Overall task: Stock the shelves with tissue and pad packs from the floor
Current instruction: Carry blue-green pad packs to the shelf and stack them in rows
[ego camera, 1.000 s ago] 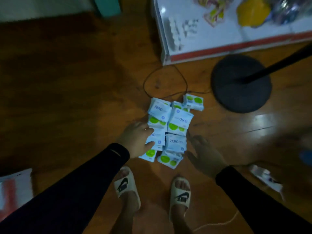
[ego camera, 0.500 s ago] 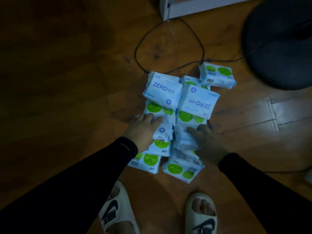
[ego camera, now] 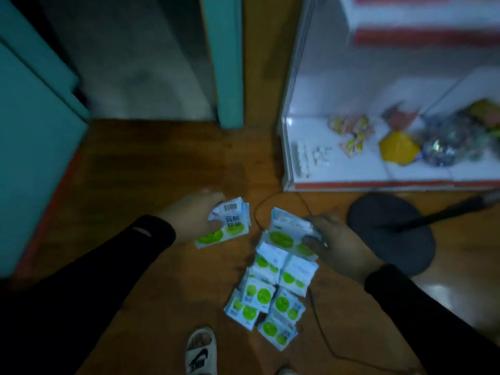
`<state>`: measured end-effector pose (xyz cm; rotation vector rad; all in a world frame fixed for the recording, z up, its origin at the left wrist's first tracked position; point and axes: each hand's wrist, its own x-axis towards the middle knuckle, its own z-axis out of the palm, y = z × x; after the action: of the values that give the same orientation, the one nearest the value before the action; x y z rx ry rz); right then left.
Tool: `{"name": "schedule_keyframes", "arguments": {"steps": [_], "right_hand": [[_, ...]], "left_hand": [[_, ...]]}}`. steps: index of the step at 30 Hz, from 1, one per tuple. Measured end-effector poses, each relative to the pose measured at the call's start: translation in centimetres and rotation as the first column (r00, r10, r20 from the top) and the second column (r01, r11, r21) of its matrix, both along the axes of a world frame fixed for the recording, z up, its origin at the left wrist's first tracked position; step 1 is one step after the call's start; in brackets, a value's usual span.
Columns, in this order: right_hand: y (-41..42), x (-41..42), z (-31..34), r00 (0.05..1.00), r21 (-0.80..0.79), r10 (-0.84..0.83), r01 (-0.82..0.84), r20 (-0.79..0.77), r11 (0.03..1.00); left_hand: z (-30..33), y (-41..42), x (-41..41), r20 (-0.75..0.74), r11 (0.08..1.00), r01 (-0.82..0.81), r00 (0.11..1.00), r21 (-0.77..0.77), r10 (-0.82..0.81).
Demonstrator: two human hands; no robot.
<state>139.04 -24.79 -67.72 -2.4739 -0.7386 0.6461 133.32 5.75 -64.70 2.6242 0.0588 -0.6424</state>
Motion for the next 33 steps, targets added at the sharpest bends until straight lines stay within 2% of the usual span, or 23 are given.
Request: {"name": "schedule_keyframes", "arguments": {"steps": [6, 8, 11, 15, 20, 25, 28, 30, 33], "right_hand": [[8.1, 0.4, 24.6, 0.959, 0.203, 0.139, -0.192, 0.249, 0.96], [11.3, -1.0, 32.0, 0.931, 0.261, 0.188, -0.274, 0.312, 0.925], [16.4, -3.9, 40.6, 0.856, 0.309, 0.314, -0.455, 0.411, 0.835], [23.9, -10.2, 49.9, 0.738, 0.331, 0.421, -0.635, 0.527, 0.698], [32.5, -20.8, 59.0, 0.566, 0.358, 0.537, -0.82, 0.626, 0.447], [39.2, -33.4, 64.3, 0.402, 0.358, 0.594, -0.912, 0.697, 0.199], [42.7, -41.0, 65.8, 0.29, 0.326, 0.631, -0.943, 0.72, 0.062], [45.4, -46.5, 66.3, 0.234, 0.298, 0.647, -0.955, 0.726, 0.011], [48.4, -52.0, 66.6, 0.199, 0.289, 0.66, -0.957, 0.724, -0.028]], "left_hand": [[26.7, 6.8, -7.2, 0.257, 0.968, -0.246, 0.933, -0.05, 0.25], [34.0, 8.3, -11.1, 0.329, 0.949, -0.316, 0.895, -0.006, 0.3], [43.0, 10.3, -18.2, 0.43, 0.897, -0.424, 0.838, 0.127, 0.336], [52.8, 12.1, -29.8, 0.536, 0.775, -0.595, 0.733, 0.21, 0.418], [61.0, 12.4, -45.6, 0.606, 0.532, -0.813, 0.551, 0.235, 0.574], [64.7, 11.4, -60.6, 0.689, 0.277, -0.946, 0.312, 0.166, 0.654], [65.2, 11.5, -68.5, 0.704, 0.157, -0.973, 0.231, 0.17, 0.671], [65.4, 12.3, -73.8, 0.714, 0.077, -0.981, 0.181, 0.176, 0.677], [66.0, 13.6, -78.4, 0.716, 0.01, -0.976, 0.165, 0.216, 0.679]]}}
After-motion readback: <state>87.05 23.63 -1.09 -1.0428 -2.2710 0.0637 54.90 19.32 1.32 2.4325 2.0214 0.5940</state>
